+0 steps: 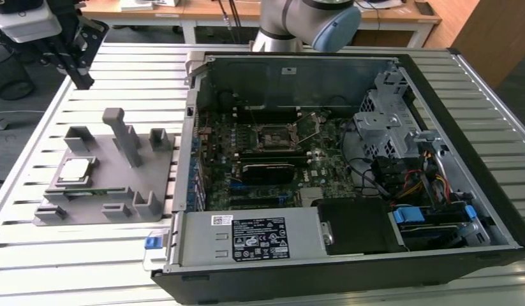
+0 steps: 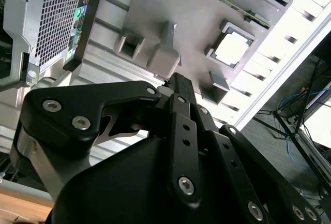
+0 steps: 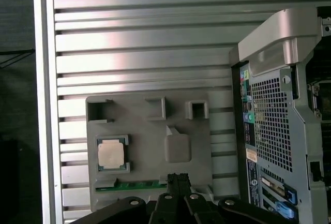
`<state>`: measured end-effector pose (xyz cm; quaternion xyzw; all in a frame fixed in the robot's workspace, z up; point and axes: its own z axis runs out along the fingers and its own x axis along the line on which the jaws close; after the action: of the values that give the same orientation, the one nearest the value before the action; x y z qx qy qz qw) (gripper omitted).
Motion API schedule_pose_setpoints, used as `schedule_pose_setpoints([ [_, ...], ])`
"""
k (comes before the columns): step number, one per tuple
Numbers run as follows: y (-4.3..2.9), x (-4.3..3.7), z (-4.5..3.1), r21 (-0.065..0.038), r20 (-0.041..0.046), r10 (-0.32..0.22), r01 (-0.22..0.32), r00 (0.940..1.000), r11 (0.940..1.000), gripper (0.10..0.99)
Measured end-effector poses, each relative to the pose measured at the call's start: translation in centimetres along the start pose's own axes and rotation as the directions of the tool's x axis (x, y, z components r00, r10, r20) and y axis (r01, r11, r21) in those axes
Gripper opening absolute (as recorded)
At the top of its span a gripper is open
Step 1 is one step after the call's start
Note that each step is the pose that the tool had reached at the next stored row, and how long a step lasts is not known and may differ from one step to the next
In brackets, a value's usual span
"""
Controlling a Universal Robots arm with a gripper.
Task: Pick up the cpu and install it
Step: 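Reach for the cpu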
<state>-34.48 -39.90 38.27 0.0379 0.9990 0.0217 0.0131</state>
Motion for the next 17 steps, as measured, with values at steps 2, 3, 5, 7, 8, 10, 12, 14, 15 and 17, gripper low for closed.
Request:
schedule_pose_setpoints([
  [2, -0.02, 0.2, 0.01, 0.0, 0.0, 0.0, 0.0, 1.0, 1.0, 0.106],
  [3, -0.02, 0.29, 0.02, 0.0, 0.0, 0.0, 0.0, 1.0, 1.0, 0.106],
  [5, -0.04, 0.5, 0.03, 0.0, 0.0001, 0.0, 0.0, 1.0, 1.0, 0.106],
  [7, -0.05, 0.71, 0.04, 0.0, 0.0, 0.0, 0.0, 1.0, 1.0, 0.106],
  [8, -0.06, 0.81, 0.04, 0.0, 0.0, 0.0, 0.0, 1.0, 1.0, 0.106],
  [10, -0.08, 1.02, 0.06, 0.0, 0.0001, 0.0, 0.0, 1.0, 1.0, 0.106],
  [12, -0.1, 1.22, 0.06, 0.0, -0.0001, 0.0, 0.0, 1.0, 1.0, 0.106],
  [14, -0.11, 1.41, 0.07, 0.0, 0.0, 0.0, 0.0, 1.0, 1.0, 0.106],
  [15, -0.12, 1.51, 0.08, 0.0, 0.0, 0.0, 0.0, 1.0, 1.0, 0.106],
  [17, -0.14, 1.72, 0.1, 0.0, 0.0001, 0.0, 0.0, 1.0, 1.0, 0.106],
])
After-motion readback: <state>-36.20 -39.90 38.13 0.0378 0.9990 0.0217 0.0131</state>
